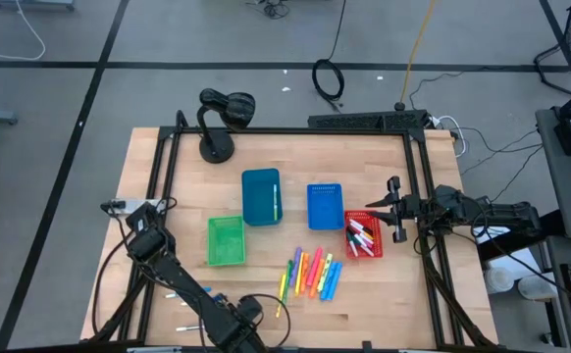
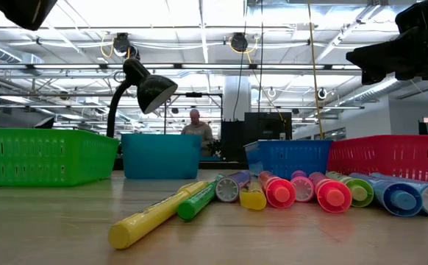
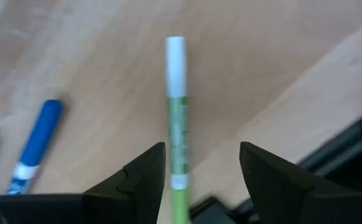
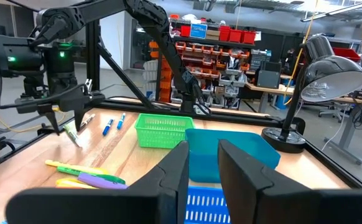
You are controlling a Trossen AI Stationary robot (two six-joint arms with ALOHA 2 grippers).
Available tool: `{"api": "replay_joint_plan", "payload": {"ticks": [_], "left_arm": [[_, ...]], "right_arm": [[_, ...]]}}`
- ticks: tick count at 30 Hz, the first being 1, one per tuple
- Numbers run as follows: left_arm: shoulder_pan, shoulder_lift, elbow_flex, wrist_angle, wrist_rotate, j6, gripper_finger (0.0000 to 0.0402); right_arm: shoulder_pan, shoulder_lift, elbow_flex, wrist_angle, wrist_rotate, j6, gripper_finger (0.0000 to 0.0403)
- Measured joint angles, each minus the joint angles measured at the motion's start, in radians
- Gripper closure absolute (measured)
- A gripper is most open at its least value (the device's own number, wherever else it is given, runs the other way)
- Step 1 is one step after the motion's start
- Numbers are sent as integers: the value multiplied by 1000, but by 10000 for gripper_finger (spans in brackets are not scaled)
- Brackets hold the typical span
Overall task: Pick & Place Markers
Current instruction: Put the green marker pen into the dark blue bin
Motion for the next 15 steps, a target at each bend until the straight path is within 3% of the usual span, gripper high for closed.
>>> {"api": "replay_joint_plan", "payload": {"ticks": [15], "left_arm": [[-19, -1, 0, 2, -34, -1, 193]], "right_arm": [[0, 0, 0, 0, 0, 0, 332]]}}
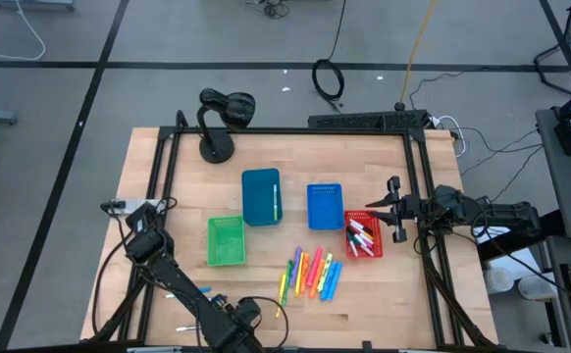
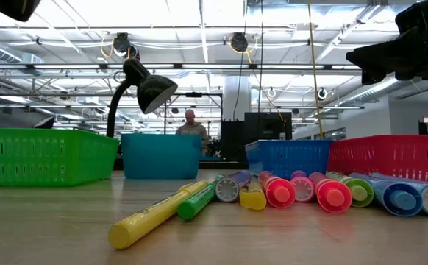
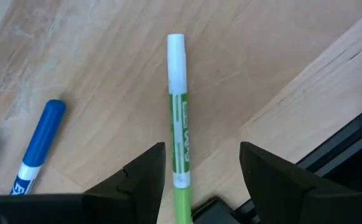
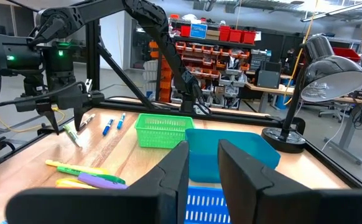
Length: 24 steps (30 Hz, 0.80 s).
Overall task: Pick & Place Markers
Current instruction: Put the green marker pen into the dark blue bin
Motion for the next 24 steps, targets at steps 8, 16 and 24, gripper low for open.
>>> {"api": "replay_joint_plan", "payload": {"ticks": [8, 16, 24], "left_arm": [[-2, -2, -33, 16, 2, -37, 193], [-2, -9, -115, 153, 21, -37, 193], [-2, -8, -115, 159, 42, -25, 228]], "right_arm": [[0, 0, 0, 0, 0, 0, 332], [0, 0, 0, -1, 0, 0, 332], [0, 0, 0, 0, 0, 0, 332]]}}
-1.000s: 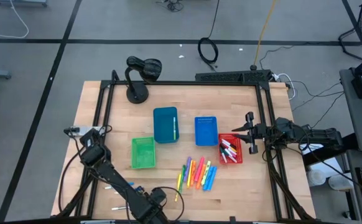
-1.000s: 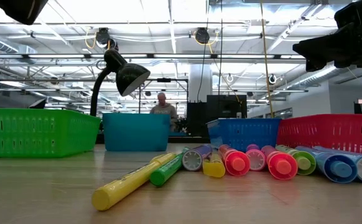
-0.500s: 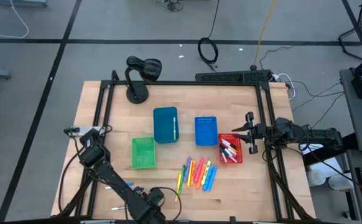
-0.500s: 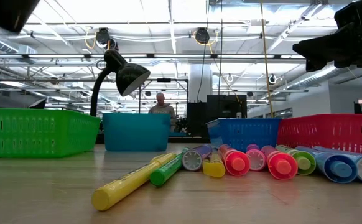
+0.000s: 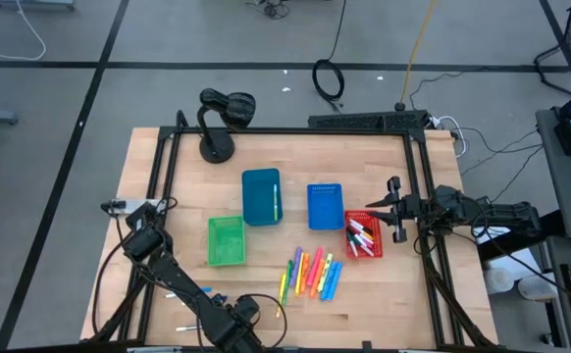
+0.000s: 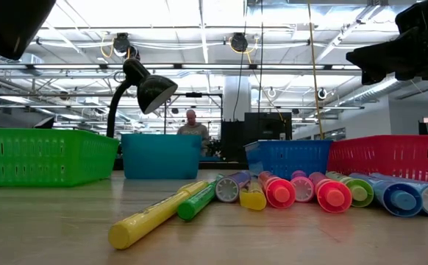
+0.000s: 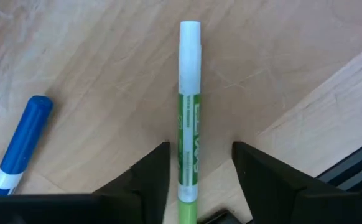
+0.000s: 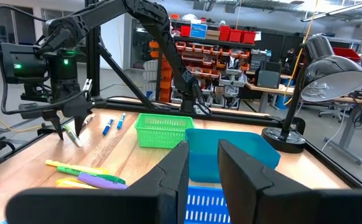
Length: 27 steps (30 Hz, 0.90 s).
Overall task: Pick & Place Markers
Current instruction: Put the green marker pen into the dark blue bin
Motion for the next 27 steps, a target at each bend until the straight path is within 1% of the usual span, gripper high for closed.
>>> {"api": "replay_joint_plan", "payload": {"ticks": [7, 10, 14, 17, 19, 22, 24, 27], "left_arm": [[0, 3, 0, 5, 12, 4, 337], [0, 3, -1, 0, 11, 30, 368], [-1, 3, -1, 1, -9, 60, 373], [-3, 3, -1, 4, -49, 67, 371], [-5, -4, -1, 6, -86, 66, 364], [-2, -14, -4, 4, -102, 65, 363], [0, -21, -6, 2, -131, 67, 372], [7, -40, -8, 4, -191, 68, 374]], "right_arm": [[0, 0, 0, 0, 0, 0, 332], [0, 0, 0, 0, 0, 0, 332], [0, 0, 0, 0, 0, 0, 332], [0, 0, 0, 0, 0, 0, 332], [0, 0, 0, 0, 0, 0, 332], [0, 0, 0, 0, 0, 0, 332], [0, 0, 0, 0, 0, 0, 332], [0, 0, 0, 0, 0, 0, 332]]}}
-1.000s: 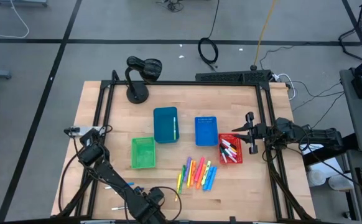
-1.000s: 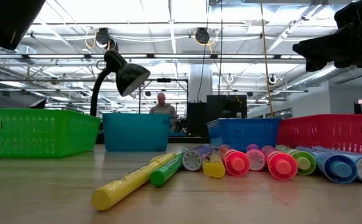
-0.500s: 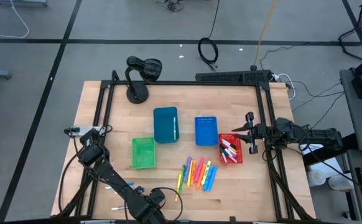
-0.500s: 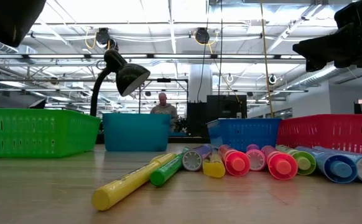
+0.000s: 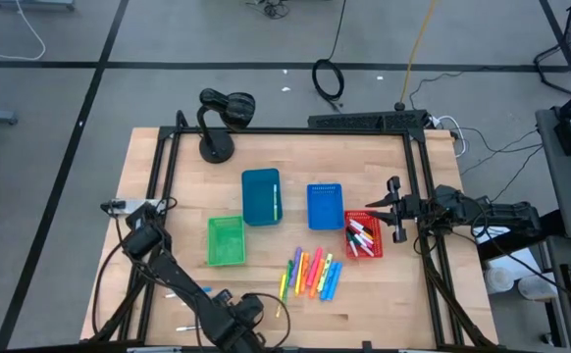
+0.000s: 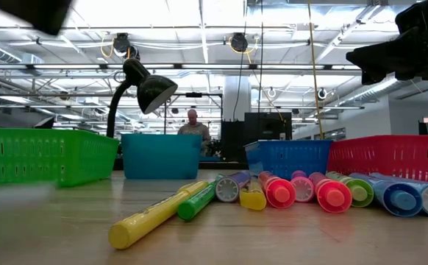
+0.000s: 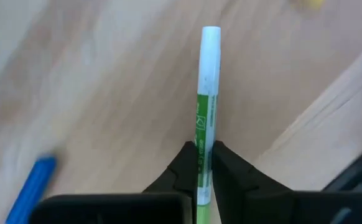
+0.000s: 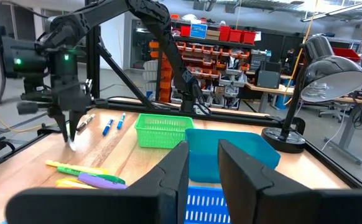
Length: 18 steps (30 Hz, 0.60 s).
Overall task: Pick & Place Markers
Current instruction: Put the green marker pen into the dark blue bin
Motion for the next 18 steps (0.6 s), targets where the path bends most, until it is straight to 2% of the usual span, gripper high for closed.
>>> {"api": "replay_joint_plan", "payload": {"ticks": [8, 11, 15, 18], "left_arm": [[13, -76, 2, 27, -170, 51, 369], [30, -115, 2, 20, -266, 92, 370], [94, -174, 2, 23, -379, 153, 367], [169, -221, 5, 18, -386, 169, 364]], "right_arm": [[0, 0, 0, -1, 0, 0, 332], [0, 0, 0, -1, 0, 0, 332], [0, 0, 0, -2, 0, 0, 332], [0, 0, 0, -2, 0, 0, 332]]}}
